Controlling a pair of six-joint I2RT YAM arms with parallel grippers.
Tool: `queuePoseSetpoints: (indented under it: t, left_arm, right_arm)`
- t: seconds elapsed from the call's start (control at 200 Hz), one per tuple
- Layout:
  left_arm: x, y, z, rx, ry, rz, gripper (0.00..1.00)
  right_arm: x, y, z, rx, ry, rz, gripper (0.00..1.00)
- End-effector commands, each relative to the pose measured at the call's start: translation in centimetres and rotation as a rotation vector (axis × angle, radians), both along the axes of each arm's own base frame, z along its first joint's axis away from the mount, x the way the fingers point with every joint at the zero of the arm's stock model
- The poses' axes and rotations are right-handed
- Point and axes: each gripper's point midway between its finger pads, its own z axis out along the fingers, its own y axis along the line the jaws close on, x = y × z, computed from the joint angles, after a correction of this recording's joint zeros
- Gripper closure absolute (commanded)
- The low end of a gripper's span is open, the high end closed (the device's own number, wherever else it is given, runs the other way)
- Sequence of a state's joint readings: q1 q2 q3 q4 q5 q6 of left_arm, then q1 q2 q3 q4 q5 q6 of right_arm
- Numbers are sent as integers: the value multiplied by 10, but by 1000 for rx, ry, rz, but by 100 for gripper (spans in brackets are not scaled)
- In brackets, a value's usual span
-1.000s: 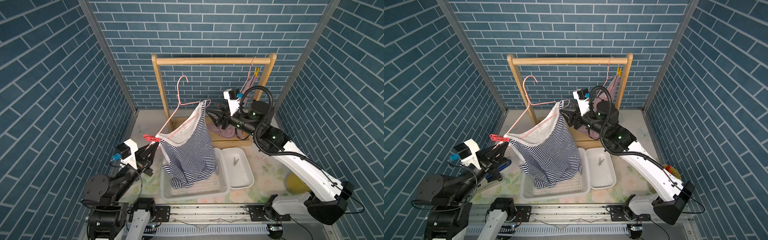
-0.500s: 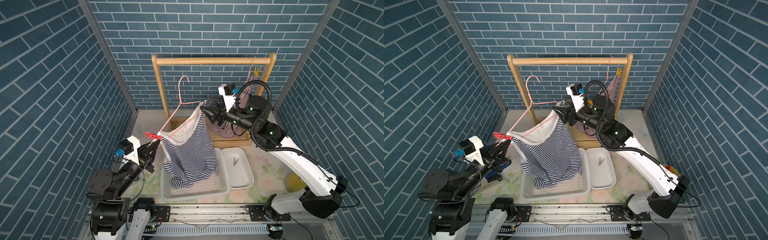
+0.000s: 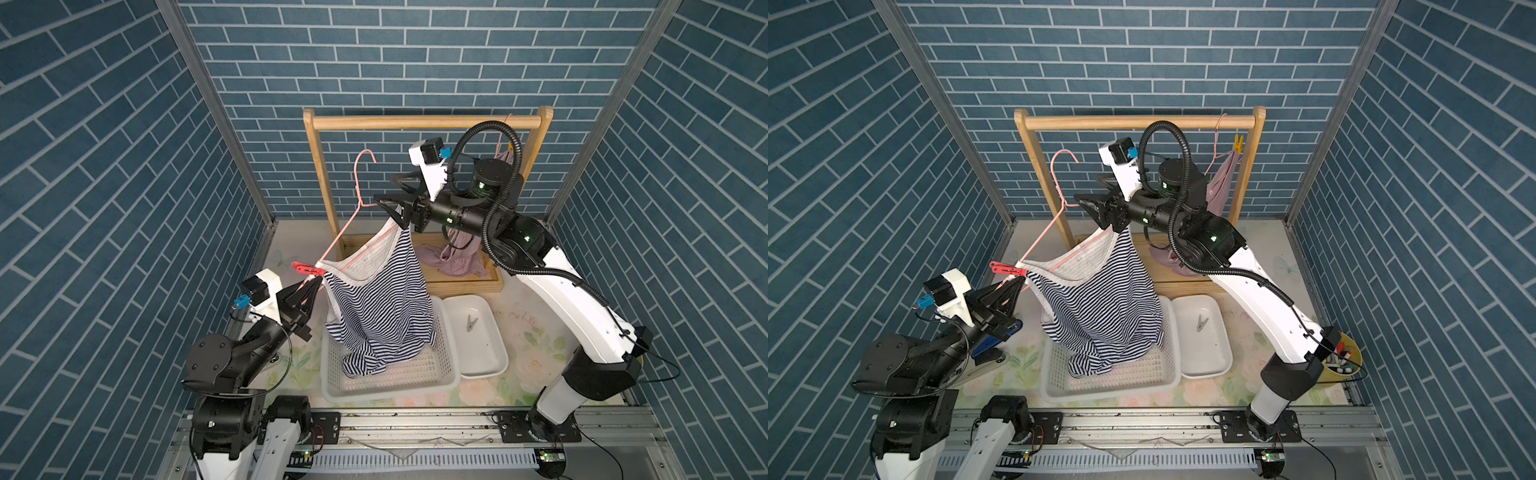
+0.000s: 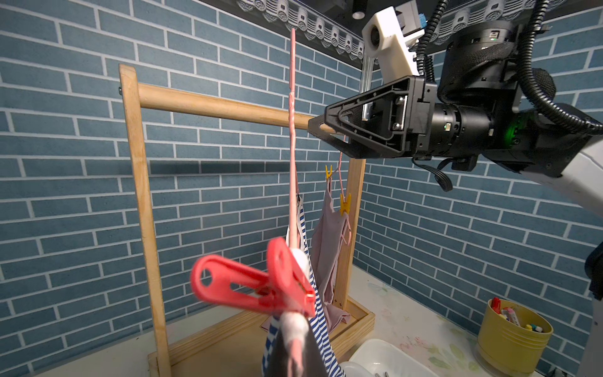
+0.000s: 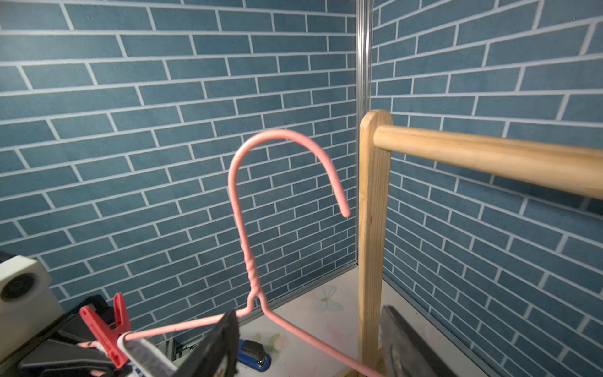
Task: Remove the clothespins securing tank tops to the hanger
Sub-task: Adjust the hanger.
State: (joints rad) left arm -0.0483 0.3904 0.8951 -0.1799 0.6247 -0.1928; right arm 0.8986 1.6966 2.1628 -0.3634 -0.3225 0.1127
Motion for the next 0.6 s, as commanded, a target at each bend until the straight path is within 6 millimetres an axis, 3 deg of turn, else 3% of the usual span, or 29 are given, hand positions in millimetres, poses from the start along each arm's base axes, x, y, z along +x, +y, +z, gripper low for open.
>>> queuePoseSetpoints:
  t: [0.0,0.595]
  left_arm:
    - [-9,3,18,11,-90,24,100]
    - [-7,3,17,15,-81,27,100]
  right_arm:
    - [-8,9,-9,-66,-7,48,31]
    - [-19,40,-4,-58,-35,128,36]
